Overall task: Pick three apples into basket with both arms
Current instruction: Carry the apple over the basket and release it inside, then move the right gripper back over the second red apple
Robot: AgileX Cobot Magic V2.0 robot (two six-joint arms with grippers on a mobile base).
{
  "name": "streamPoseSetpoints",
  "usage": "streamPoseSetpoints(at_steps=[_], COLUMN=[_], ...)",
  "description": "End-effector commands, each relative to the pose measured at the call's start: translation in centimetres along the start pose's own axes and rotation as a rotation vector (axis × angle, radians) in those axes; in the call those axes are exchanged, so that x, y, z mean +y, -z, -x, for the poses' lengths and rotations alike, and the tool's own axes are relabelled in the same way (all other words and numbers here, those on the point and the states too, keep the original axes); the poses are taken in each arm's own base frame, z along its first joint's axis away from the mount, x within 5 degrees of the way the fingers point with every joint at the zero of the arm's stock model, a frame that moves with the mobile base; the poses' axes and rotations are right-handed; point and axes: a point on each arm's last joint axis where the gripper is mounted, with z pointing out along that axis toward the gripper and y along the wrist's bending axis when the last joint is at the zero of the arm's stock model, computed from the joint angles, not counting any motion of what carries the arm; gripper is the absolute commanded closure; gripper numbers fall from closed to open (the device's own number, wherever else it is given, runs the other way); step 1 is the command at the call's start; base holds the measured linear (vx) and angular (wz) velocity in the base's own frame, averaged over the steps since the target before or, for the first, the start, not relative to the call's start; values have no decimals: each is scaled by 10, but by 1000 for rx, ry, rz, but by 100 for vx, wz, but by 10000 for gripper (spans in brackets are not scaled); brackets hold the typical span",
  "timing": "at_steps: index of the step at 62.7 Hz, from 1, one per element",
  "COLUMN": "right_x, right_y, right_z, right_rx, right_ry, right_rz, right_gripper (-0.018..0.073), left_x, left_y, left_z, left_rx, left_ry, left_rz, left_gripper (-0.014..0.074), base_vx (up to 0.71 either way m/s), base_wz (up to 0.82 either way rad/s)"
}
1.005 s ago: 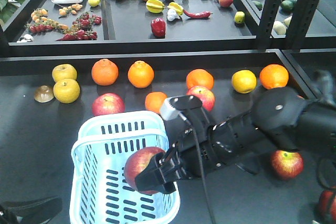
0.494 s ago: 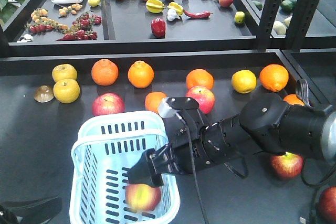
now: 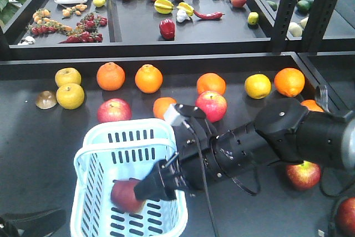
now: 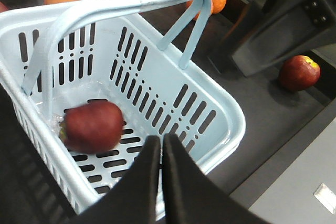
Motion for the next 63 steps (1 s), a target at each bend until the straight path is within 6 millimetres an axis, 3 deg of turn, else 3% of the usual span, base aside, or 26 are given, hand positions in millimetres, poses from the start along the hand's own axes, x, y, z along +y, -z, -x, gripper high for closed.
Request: streamPoseSetpoints(at_steps=[1, 7, 16, 25, 34, 42, 55, 63], right_x=[19, 19, 15, 5, -16, -43, -85, -105], right_y=[21, 31, 55, 97, 144, 171, 195, 200], right_z=[3, -3, -13, -21, -22, -23, -15, 4], right_rx=[-11, 38, 106, 91, -20, -80, -120, -98], right_ry=[56, 91, 87, 67, -45, -150, -245, -261], right_rz=[15, -76, -302, -667, -969, -1056, -1047, -1012], right_gripper=[367, 574, 568, 567, 567, 564, 474, 308], left_x=[-2, -2, -2, -2, -2, -2, -2, -2], left_y=[1, 1, 1, 1, 1, 1, 1, 1], left_z=[9, 9, 9, 9, 9, 9, 9, 9], left_rx=[-23, -23, -23, -23, -23, -23, -22, -22], left_ry=[-6, -6, -6, -6, -6, -6, -6, -6], left_rz=[-9, -10, -10, -10, -10, -10, -12, -12], left_gripper=[602, 602, 602, 602, 602, 602, 602, 602], base_vx=[0, 0, 0, 0, 0, 0, 0, 0], base_wz=[0, 0, 0, 0, 0, 0, 0, 0])
